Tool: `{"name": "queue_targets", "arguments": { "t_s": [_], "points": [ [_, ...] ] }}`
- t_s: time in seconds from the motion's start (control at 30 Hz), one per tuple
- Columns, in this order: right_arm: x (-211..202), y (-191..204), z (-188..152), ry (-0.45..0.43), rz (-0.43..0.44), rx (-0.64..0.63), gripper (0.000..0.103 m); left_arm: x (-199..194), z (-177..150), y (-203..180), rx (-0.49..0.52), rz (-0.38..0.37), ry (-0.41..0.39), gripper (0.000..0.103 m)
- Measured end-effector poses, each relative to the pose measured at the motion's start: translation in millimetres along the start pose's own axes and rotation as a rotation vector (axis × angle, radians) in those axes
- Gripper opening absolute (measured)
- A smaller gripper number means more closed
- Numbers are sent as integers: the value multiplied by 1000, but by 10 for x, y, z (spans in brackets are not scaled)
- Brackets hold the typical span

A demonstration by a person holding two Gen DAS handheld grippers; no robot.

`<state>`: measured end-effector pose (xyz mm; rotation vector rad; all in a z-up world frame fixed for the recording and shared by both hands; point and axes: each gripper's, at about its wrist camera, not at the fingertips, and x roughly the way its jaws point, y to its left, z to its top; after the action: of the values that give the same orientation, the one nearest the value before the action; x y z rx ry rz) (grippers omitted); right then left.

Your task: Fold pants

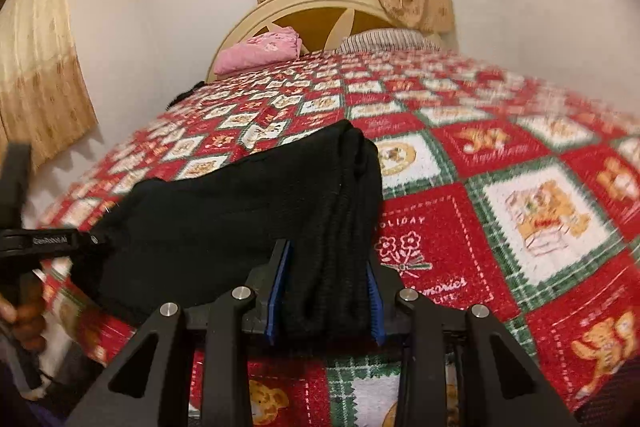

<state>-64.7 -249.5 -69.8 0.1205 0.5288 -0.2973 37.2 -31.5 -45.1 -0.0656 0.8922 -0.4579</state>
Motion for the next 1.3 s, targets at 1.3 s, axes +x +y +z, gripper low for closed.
{"name": "queue_targets", "arguments": {
  "t_s": [1.3],
  "points": [
    [102, 1168, 306, -134, 16, -177, 28, -341, 261, 694, 31, 252, -158, 16]
  ]
}}
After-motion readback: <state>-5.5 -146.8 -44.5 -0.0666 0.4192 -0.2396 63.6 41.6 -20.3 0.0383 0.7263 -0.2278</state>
